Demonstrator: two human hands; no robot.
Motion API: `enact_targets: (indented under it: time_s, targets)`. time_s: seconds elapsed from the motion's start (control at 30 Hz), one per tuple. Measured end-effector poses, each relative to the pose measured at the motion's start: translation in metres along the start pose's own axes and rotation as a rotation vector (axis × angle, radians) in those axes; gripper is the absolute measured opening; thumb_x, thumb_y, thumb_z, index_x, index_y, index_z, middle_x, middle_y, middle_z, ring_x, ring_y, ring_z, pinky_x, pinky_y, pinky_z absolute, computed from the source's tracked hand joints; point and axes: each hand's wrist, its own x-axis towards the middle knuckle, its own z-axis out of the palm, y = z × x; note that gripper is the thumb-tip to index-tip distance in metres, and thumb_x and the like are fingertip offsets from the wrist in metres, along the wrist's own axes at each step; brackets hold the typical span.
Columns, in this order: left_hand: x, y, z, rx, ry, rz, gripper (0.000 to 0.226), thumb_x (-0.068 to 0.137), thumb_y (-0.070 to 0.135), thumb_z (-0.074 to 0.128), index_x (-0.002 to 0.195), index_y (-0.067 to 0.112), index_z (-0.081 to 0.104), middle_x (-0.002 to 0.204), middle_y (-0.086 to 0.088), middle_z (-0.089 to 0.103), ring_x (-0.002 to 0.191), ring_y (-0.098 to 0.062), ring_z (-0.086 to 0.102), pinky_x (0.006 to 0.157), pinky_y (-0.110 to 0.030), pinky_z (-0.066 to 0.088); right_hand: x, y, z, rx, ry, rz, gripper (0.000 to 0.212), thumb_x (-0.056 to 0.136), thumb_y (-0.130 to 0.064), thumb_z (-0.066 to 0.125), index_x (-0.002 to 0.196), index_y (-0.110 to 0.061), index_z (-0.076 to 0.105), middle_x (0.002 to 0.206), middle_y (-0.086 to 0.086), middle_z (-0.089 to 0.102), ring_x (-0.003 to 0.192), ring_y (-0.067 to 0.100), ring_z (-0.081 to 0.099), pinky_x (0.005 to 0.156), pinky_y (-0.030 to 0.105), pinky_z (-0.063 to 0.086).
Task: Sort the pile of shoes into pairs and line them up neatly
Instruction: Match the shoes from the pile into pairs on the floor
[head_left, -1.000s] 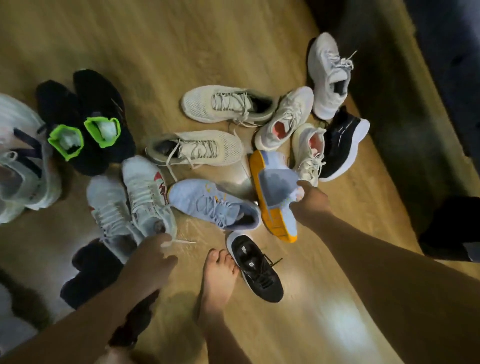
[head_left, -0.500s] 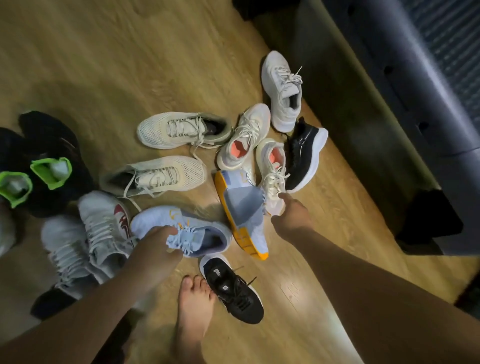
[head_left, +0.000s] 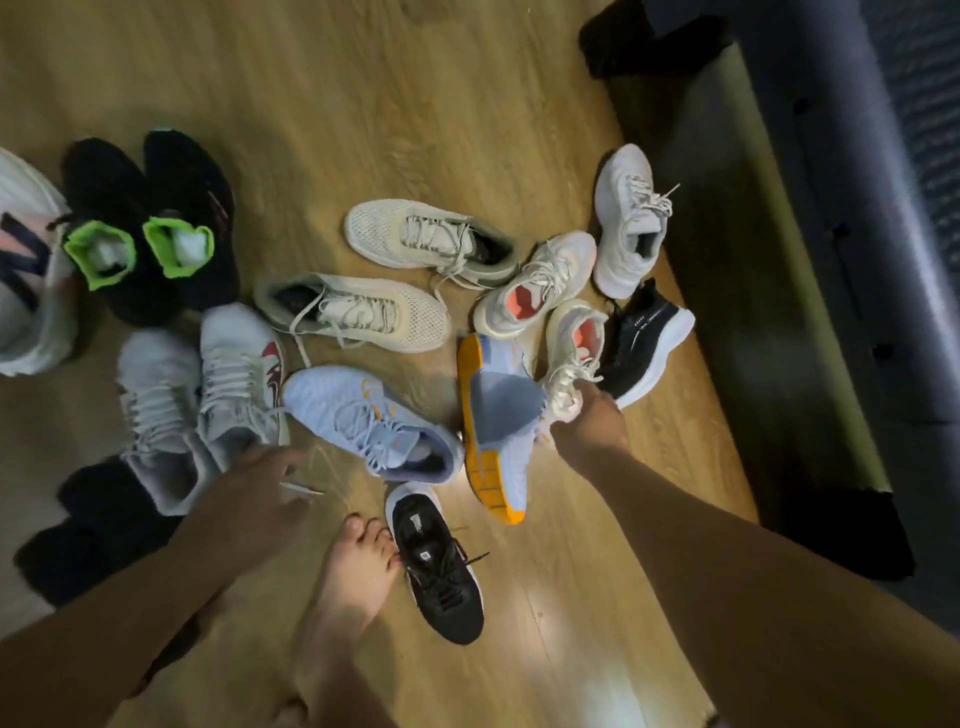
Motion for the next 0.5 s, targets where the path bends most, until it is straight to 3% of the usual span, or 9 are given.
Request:
enact_targets:
  time_s: [0.03,0.1,0.17,0.23,0.33,0.5]
  targets:
    - [-0.002,0.007,-0.012,-0.076,0.057,-0.026,0.036,0.085,0.045,0.060,0.113,0.024,0.054,0.105,-0.003,0.052,0.106,-0.025,0.057,0.093,-0.042,0.041,0.002,-0.006,-0.005,-0.017,0.006,-0.020,0.060,0.080,-0.020,0.060,0.139,-0.022,0.048,0.134,0.011,0.055,0.116,0.033,0.058,0.089,0.037,0.053]
    - [-0.018,0.010,-0.048,-0.189,0.236,-0.076,0.054,0.078,0.034,0.074,0.125,0.021,0.052,0.124,0.001,0.054,0.112,-0.021,0.054,0.088,-0.032,0.042,0.003,-0.015,-0.017,-0.037,0.011,-0.054,0.069,0.083,-0.015,0.061,0.147,-0.025,0.038,0.142,0.011,0.048,0.120,0.033,0.055,0.089,0.039,0.054]
    - [-0.029,0.019,-0.064,-0.217,0.300,-0.124,0.077,0.070,0.051,0.070,0.139,0.026,0.044,0.142,0.004,0.046,0.125,-0.019,0.049,0.096,-0.032,0.040,0.003,-0.020,-0.031,-0.071,0.009,-0.074,0.077,0.086,-0.014,0.062,0.153,-0.028,0.026,0.148,0.010,0.039,0.126,0.034,0.051,0.095,0.042,0.053]
    - [-0.044,0.049,-0.067,-0.145,0.298,-0.092,0.099,0.059,0.068,0.055,0.147,0.033,0.030,0.158,0.005,0.026,0.141,-0.020,0.034,0.112,-0.043,0.029,0.003,-0.021,-0.046,-0.083,0.012,-0.104,0.078,0.085,-0.017,0.063,0.152,-0.030,0.025,0.146,0.010,0.041,0.125,0.034,0.052,0.092,0.039,0.054]
    - [-0.052,0.070,-0.050,-0.234,0.395,-0.097,0.116,0.049,0.081,0.044,0.153,0.037,0.014,0.163,0.008,0.004,0.149,-0.021,0.012,0.118,-0.053,0.014,0.006,-0.013,-0.067,-0.107,0.039,-0.121,0.073,0.080,-0.028,0.066,0.145,-0.031,0.031,0.130,0.008,0.052,0.107,0.031,0.060,0.069,0.033,0.057]
    - [-0.073,0.107,-0.017,-0.292,0.434,-0.113,0.117,0.053,0.080,0.055,0.153,0.031,0.019,0.162,0.001,0.012,0.149,-0.021,0.014,0.117,-0.047,0.019,0.015,0.003,-0.103,-0.134,0.050,-0.093,0.069,0.082,-0.037,0.063,0.144,-0.028,0.032,0.128,0.007,0.052,0.106,0.031,0.059,0.089,0.042,0.056]
